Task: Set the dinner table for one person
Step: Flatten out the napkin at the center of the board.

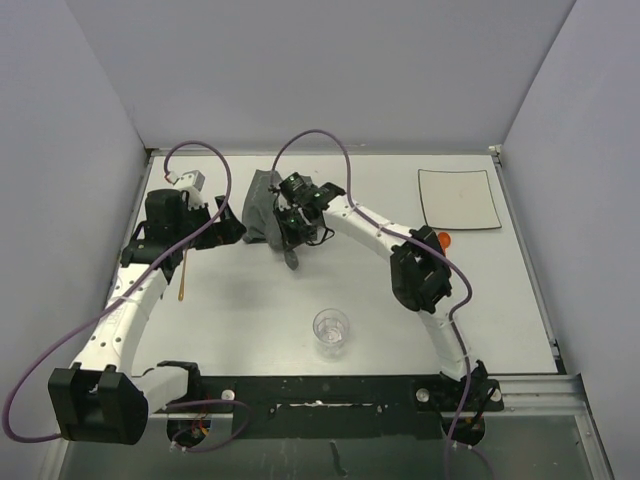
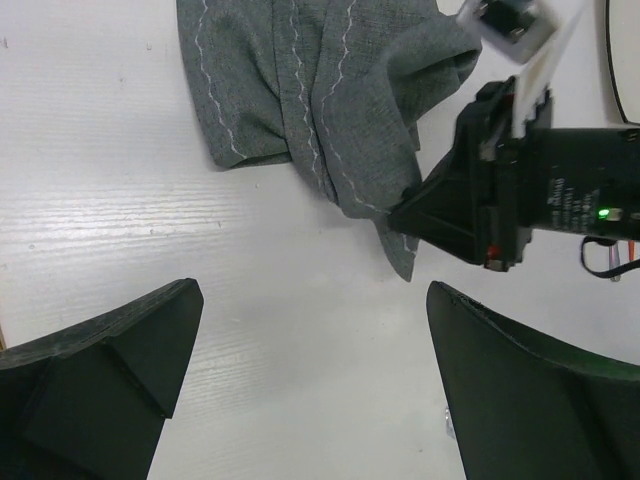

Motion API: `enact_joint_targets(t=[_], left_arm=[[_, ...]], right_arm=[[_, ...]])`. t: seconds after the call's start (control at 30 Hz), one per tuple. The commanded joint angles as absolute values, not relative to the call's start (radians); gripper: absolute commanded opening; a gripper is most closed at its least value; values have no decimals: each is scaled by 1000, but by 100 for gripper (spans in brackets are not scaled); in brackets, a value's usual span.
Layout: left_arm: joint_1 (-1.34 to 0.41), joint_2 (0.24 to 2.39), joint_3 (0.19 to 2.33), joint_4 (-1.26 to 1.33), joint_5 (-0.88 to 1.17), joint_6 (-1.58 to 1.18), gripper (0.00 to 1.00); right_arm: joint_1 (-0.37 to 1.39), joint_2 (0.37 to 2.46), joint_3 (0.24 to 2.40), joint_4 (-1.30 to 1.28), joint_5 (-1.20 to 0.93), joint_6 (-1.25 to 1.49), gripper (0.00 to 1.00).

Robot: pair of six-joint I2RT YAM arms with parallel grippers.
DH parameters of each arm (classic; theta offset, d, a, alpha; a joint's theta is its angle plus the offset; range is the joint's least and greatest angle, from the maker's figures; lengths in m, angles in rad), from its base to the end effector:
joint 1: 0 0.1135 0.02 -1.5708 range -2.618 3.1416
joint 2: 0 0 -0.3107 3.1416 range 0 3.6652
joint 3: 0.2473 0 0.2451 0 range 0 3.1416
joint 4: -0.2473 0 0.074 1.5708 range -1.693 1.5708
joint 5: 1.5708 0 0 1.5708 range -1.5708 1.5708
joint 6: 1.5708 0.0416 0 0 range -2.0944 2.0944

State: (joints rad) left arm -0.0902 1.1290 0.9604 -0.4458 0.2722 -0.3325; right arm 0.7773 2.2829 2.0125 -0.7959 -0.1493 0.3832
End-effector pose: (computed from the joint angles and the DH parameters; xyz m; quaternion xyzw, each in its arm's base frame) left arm 0.2228 -0.0314 0.3479 -0.0443 0.8807 -0.2134 0.4205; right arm 0.3690 0.3717 0.2422 -0.2073 0.9433 0.1968 0.1686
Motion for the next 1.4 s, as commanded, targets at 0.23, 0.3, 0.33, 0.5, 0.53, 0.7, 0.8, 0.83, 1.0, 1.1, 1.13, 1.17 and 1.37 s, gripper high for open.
enact_joint_targets(t=[0.23,0.3,0.33,0.5,0.53,0.7,0.8,0.83,1.0,1.1,1.13,1.17,1.37], left_arm=[[-95,1141,1012,-438,276,-321,96],[-96,1147,1015,-443,274,-321,96],[-96,1151,1017,-445,274,-319,96],[-100,1176,1030,-462,277,-319,94],[-101,1178,1029,-461,278,-319,94],[-105,1178,1028,-460,282,-318,93],[-107,1178,1027,-460,282,-318,93],[-107,1178,1026,-460,282,-317,93],[-111,1180,1026,-463,276,-312,93],[-113,1180,1028,-465,272,-308,93],[-113,1180,1028,-466,270,-307,93],[-114,1181,1029,-468,269,-306,93],[-115,1182,1033,-476,253,-295,93]], right_arm=[[673,2057,2118,-778,-217,454,0],[646,2040,2117,-778,-232,481,0],[632,2032,2115,-778,-242,494,0],[563,1972,2041,-764,-243,575,0],[549,1951,2013,-751,-234,588,0],[486,1880,1925,-732,-146,615,0],[436,1877,1913,-730,-114,630,0],[414,1884,1914,-731,-108,640,0],[304,1987,2014,-739,-133,671,0],[275,2130,2206,-816,-133,659,0],[265,2191,2292,-840,-133,657,0],[258,2244,2376,-875,-135,656,6],[243,2368,2458,-885,-232,677,53]])
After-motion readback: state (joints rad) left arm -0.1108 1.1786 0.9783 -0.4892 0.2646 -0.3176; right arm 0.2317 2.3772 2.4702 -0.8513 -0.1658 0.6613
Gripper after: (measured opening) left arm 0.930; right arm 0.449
